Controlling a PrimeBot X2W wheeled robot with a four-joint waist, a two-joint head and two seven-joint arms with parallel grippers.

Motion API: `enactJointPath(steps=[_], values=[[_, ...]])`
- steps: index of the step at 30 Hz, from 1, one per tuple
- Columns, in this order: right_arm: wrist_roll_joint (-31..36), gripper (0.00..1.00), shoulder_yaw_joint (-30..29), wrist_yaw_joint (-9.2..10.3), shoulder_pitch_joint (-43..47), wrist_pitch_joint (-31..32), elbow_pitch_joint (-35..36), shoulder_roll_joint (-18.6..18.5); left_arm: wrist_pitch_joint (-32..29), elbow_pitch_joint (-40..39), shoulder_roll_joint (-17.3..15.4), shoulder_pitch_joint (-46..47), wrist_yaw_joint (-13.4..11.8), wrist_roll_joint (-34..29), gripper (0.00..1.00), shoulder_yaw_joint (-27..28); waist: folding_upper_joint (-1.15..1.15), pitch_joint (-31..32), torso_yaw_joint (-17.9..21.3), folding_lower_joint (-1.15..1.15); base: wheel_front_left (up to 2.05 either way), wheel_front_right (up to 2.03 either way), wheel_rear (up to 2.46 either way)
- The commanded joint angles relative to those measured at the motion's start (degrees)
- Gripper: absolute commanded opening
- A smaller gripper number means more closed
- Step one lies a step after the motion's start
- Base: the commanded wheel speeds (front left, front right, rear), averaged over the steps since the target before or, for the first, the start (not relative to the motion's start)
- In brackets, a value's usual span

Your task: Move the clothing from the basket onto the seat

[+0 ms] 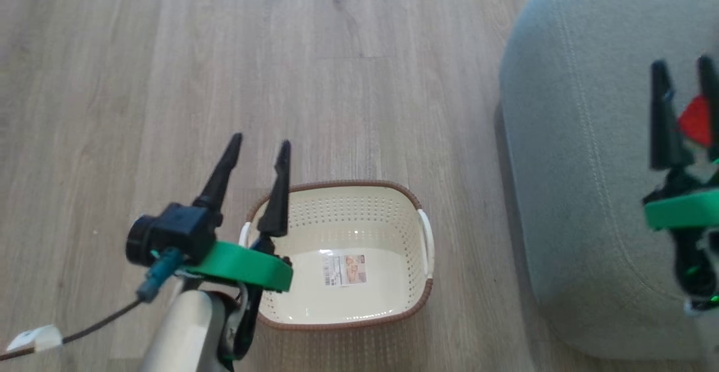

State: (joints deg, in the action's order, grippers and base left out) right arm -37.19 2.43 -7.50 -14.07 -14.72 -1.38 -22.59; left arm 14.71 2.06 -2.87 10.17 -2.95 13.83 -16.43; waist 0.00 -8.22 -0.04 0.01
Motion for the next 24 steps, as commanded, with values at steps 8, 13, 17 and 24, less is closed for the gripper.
enactJointPath(steps=[8, 13, 17, 24], values=[[5.49, 1.00, 0.04, 0.01, 4.73, -0.28, -1.12, 6.21, 0.29, -1.59, -0.01, -1.39, -2.83, 2.83, 1.00, 4.70, 0.00, 2.07, -3.39, -0.01, 0.00, 0.00, 0.00], [7.63, 1.00, 1.12, 0.01, 6.45, -0.28, -2.91, 9.10, 0.29, -0.46, -0.01, -3.00, -0.91, 4.92, 1.00, 4.76, 0.00, 3.13, -3.90, -0.01, 0.00, 0.00, 0.00], [8.20, 1.00, 0.87, 0.01, 7.10, -0.28, -3.68, 11.68, 0.29, 0.38, -0.01, -3.56, -0.89, 3.78, 1.00, 4.96, 0.00, 3.49, -4.14, -0.01, 0.00, 0.00, 0.00], [9.92, 1.00, 2.86, 0.01, 7.63, -0.28, -4.44, 12.81, 0.29, 0.63, -0.01, -3.91, -2.50, 3.65, 1.00, 5.16, 0.00, 3.57, -4.60, -0.01, 0.00, 0.00, 0.00]])
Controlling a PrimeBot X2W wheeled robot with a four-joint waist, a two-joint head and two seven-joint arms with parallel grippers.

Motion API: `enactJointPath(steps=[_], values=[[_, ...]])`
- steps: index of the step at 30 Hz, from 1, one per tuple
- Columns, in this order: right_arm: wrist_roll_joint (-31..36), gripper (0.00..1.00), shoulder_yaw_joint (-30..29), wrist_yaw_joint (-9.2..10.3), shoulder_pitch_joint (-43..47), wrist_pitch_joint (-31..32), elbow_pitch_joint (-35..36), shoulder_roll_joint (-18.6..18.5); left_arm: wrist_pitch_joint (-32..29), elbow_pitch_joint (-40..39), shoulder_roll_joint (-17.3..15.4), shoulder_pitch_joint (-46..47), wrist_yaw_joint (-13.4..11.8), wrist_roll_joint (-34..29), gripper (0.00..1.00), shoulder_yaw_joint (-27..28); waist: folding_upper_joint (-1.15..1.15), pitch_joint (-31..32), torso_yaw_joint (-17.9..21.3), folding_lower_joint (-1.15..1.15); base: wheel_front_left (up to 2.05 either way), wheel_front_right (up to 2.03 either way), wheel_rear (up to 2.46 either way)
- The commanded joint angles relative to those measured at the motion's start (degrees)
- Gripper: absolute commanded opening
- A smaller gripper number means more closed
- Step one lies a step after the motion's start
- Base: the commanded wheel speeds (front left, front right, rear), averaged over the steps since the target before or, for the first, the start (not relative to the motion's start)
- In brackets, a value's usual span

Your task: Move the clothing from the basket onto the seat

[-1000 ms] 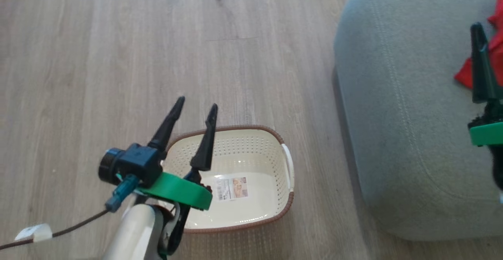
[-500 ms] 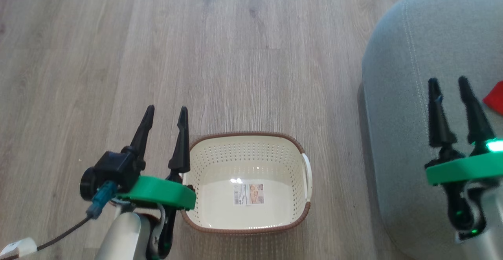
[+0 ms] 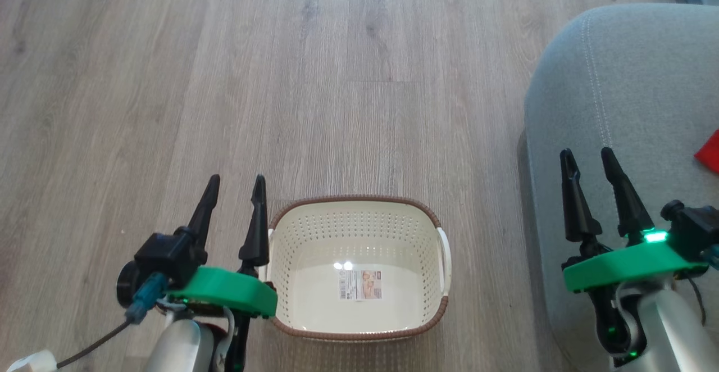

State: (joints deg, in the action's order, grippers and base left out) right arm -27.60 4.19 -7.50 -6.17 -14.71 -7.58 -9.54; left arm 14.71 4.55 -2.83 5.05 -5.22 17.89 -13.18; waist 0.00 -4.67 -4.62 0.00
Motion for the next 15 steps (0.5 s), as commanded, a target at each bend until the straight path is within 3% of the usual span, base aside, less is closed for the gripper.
enactJointPath(steps=[1, 15], values=[[0.35, 1.00, 1.17, 0.01, -0.23, -0.29, 1.70, -0.13, 0.29, -1.91, -0.05, 1.15, -0.42, -0.47, 1.00, 1.87, 0.00, 0.09, -0.06, 0.00, 0.00, 0.00, 0.00], [-0.32, 1.00, 1.22, 0.01, 0.02, -0.29, 0.56, -0.01, 0.29, -3.69, -0.05, -0.41, 0.56, 0.02, 1.00, 3.14, 0.00, 1.56, 0.34, 0.00, 0.00, 0.00, 0.00]])
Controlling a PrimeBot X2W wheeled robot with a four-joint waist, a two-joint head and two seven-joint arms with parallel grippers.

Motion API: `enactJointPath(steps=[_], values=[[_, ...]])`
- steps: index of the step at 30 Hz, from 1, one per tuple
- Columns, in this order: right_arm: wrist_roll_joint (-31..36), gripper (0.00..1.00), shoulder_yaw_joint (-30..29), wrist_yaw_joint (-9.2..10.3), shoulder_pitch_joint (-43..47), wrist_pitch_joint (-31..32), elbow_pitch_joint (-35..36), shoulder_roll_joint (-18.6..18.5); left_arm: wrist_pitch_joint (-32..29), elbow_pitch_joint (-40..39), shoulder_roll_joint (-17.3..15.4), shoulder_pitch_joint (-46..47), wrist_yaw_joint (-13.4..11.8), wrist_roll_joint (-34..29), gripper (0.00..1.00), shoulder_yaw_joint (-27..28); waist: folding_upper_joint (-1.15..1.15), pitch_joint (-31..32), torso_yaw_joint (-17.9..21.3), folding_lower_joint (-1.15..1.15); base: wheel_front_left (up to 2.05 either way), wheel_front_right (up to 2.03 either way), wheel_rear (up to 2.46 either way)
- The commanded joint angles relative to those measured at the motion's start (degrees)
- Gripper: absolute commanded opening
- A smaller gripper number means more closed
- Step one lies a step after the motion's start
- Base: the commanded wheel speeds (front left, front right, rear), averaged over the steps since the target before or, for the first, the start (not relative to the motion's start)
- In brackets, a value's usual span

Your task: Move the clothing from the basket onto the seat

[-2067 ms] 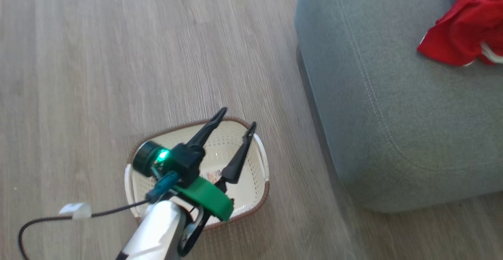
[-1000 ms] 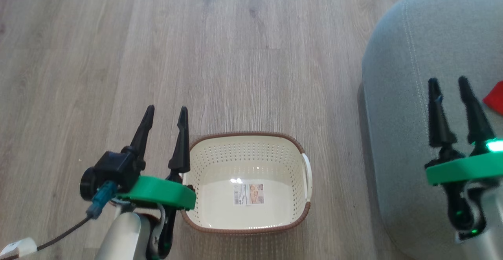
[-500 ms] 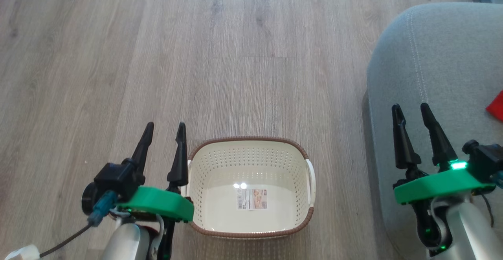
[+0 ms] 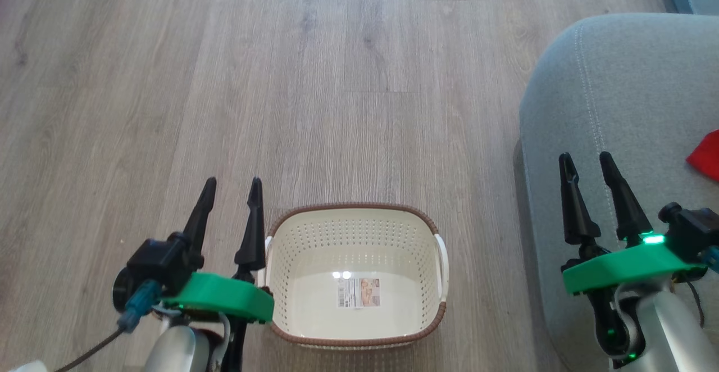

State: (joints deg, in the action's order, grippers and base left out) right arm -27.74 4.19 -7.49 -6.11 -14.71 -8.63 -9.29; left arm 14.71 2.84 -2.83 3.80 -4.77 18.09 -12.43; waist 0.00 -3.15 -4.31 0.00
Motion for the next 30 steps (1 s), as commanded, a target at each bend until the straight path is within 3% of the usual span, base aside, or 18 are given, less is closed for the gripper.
enactJointPath(steps=[1, 21, 22, 30], values=[[-0.22, 1.00, 1.28, 0.00, -0.02, -0.29, 1.58, -0.29, 0.29, -2.07, -0.05, 0.74, 0.17, -0.16, 1.00, 2.49, 0.00, 0.11, 0.07, 0.00, 0.00, 0.00, 0.00], [-0.28, 1.00, 2.05, 0.00, -0.73, -0.29, 1.09, -0.94, 0.29, -1.41, -0.05, 0.64, 1.73, 2.80, 1.00, 2.98, 0.00, -0.41, 0.52, 0.00, 0.00, 0.00, 0.00], [-0.49, 0.00, 0.80, -0.01, 0.89, 0.00, -0.66, -0.07, 0.00, 0.24, -0.01, -1.55, 1.62, 2.73, 0.00, 1.05, 0.00, -0.42, 0.52, 0.00, 0.00, 0.00, 0.00], [-2.17, 0.00, 1.36, -0.01, 1.94, 0.53, -3.89, 0.41, -0.38, 3.64, -0.12, -2.62, 1.79, 4.72, 0.00, 1.21, 0.00, -0.38, 0.62, 0.00, 0.00, 0.00, 0.00]])
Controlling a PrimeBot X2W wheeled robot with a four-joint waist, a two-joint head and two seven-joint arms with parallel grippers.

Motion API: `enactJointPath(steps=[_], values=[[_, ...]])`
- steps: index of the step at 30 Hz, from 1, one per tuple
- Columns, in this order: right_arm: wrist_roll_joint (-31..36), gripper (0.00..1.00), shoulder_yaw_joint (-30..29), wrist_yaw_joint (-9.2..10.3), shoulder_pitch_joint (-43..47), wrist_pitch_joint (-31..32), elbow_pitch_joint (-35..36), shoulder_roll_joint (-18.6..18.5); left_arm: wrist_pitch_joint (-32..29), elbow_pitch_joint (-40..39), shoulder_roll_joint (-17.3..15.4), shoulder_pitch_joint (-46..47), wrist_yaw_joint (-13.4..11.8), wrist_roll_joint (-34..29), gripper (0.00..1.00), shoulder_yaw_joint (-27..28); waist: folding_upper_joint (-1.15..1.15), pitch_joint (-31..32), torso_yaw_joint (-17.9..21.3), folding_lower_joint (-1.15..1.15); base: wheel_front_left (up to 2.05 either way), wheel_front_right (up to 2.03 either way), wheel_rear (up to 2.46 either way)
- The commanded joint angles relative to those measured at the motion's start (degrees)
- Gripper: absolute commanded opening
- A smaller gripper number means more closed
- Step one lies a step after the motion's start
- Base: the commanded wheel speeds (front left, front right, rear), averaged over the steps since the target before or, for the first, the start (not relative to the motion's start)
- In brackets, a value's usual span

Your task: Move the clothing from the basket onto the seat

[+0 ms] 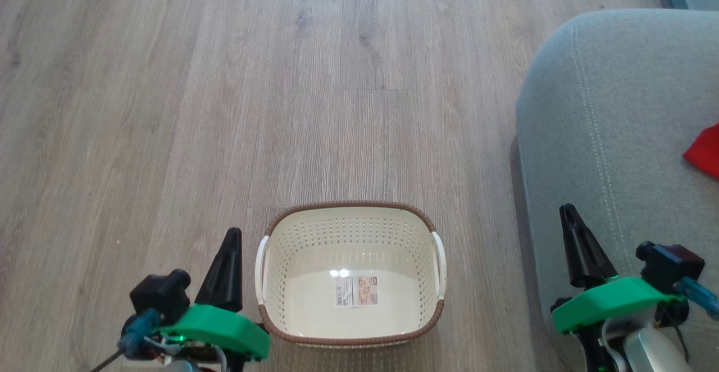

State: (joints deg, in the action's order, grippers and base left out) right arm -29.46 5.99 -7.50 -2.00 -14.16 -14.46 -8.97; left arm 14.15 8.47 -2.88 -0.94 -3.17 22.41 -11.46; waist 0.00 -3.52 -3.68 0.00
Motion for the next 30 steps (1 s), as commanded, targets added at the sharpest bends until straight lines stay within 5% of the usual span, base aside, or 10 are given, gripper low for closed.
enactJointPath(steps=[1, 30], values=[[-0.99, 0.00, -0.52, 0.00, -2.18, 0.14, 1.93, 0.12, 0.05, -1.95, -0.11, 2.15, 0.26, 1.03, 0.00, 0.34, 0.00, 0.02, 0.03, 0.00, 0.00, 0.00, 0.00], [-16.75, 0.00, -2.98, 0.00, -2.68, 4.82, 1.53, 1.21, -4.01, 0.15, -1.10, 3.46, 2.89, 19.27, 0.00, 3.34, 0.00, 0.85, 0.93, 0.00, 0.00, 0.00, 0.00]])
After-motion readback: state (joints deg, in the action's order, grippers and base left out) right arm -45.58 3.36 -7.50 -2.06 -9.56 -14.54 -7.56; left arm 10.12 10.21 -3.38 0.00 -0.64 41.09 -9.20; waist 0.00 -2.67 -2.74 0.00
